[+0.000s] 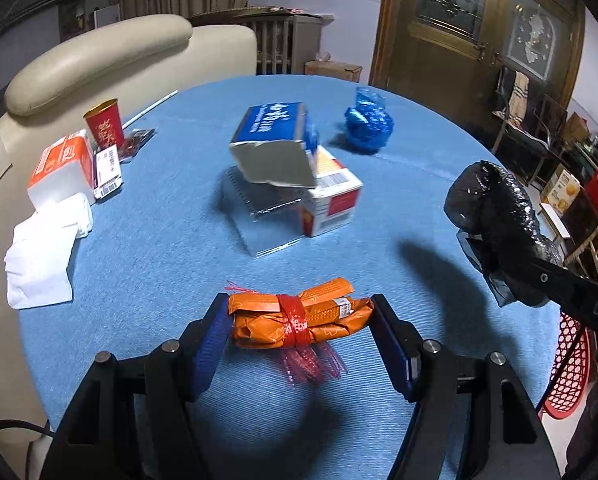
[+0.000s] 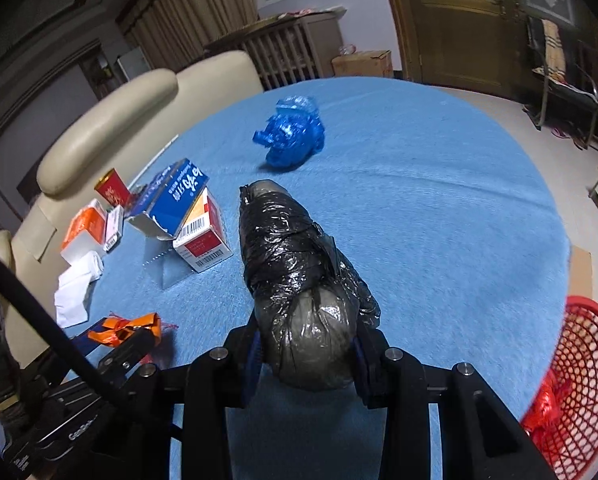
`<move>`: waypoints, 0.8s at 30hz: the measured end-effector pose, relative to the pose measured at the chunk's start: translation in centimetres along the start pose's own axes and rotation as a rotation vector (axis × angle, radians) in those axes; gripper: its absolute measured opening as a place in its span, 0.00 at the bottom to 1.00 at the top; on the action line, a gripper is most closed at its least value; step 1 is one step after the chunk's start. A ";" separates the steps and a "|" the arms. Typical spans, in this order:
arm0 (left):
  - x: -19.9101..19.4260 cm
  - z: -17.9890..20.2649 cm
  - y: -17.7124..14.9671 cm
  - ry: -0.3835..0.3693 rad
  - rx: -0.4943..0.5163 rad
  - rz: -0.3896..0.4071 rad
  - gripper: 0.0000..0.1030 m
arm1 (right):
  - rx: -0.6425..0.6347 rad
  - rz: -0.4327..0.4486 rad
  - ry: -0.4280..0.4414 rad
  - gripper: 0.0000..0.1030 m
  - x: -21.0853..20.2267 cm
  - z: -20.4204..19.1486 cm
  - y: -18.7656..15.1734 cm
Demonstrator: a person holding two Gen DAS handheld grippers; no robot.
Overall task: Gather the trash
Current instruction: 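Carry the black bag in the right tool while the left carries the orange package to the basket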
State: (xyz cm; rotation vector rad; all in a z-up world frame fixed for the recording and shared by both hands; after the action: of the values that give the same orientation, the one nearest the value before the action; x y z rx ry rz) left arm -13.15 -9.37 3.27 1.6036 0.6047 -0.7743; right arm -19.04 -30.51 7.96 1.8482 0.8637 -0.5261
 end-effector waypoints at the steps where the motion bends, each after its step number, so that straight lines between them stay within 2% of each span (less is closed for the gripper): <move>1: -0.2 0.3 0.0 -0.002 0.009 0.004 0.68 | 0.003 0.006 -0.001 0.38 -0.4 0.1 -0.1; 10: -1.5 2.5 -0.2 -0.019 0.056 0.019 0.68 | 0.053 0.072 -0.008 0.38 -4.0 1.6 -1.1; 24: -2.0 5.0 -0.5 -0.058 0.114 0.010 0.68 | 0.151 0.122 -0.028 0.38 -7.0 5.0 -3.2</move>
State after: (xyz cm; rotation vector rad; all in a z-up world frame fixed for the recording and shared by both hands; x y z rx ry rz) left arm -15.57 -14.16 4.05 1.6805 0.5185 -0.8579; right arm -25.93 -36.51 8.80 2.0118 0.7035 -0.5519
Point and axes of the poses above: each gripper's, at about its wrist camera, not at the fingertips, and x roughly the way its jaws point, z to its right, y to its top, the point moved 3 cm from there along x, roughly the way its jaws point, and after that the axes turned 10 degrees about y, right-handed, at the moved point
